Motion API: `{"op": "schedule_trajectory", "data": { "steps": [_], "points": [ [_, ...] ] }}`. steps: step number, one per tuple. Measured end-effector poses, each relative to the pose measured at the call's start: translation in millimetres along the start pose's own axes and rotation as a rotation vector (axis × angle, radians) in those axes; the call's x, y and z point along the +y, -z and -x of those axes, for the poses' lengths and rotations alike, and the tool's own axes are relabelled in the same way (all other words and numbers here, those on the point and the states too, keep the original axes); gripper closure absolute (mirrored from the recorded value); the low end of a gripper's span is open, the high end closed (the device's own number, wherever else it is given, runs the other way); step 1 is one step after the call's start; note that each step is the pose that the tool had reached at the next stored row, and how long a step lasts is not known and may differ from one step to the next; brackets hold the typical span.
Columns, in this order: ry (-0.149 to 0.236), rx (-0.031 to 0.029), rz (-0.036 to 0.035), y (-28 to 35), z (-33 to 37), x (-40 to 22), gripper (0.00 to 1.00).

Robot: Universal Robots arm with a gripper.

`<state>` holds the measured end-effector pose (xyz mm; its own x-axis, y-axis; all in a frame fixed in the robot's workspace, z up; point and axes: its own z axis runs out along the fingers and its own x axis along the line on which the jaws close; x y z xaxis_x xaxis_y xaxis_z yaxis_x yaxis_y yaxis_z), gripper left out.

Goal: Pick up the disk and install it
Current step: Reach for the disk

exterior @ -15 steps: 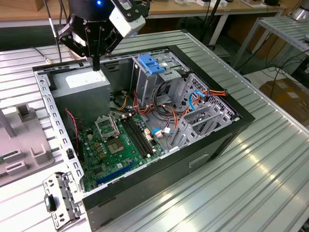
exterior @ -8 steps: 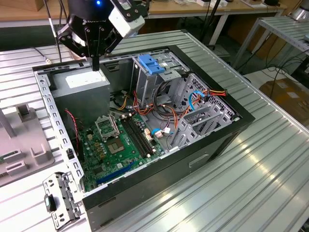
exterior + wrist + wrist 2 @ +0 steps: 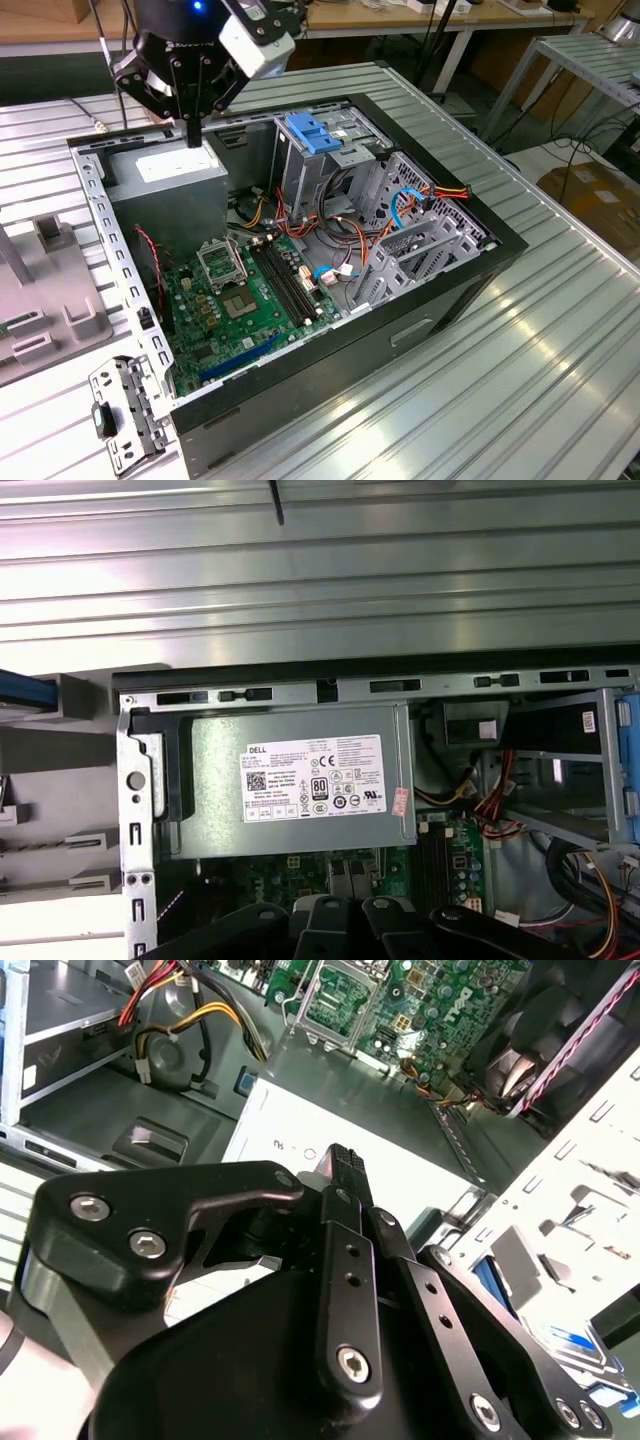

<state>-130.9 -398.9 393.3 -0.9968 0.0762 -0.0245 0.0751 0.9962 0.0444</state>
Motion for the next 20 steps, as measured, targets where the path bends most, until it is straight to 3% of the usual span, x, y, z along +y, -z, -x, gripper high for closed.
{"op": "schedule_trajectory", "data": {
  "steps": [20],
  "points": [
    [0.0,0.0,0.0,0.4,-14.8,-1.1,0.89]
  ]
}}
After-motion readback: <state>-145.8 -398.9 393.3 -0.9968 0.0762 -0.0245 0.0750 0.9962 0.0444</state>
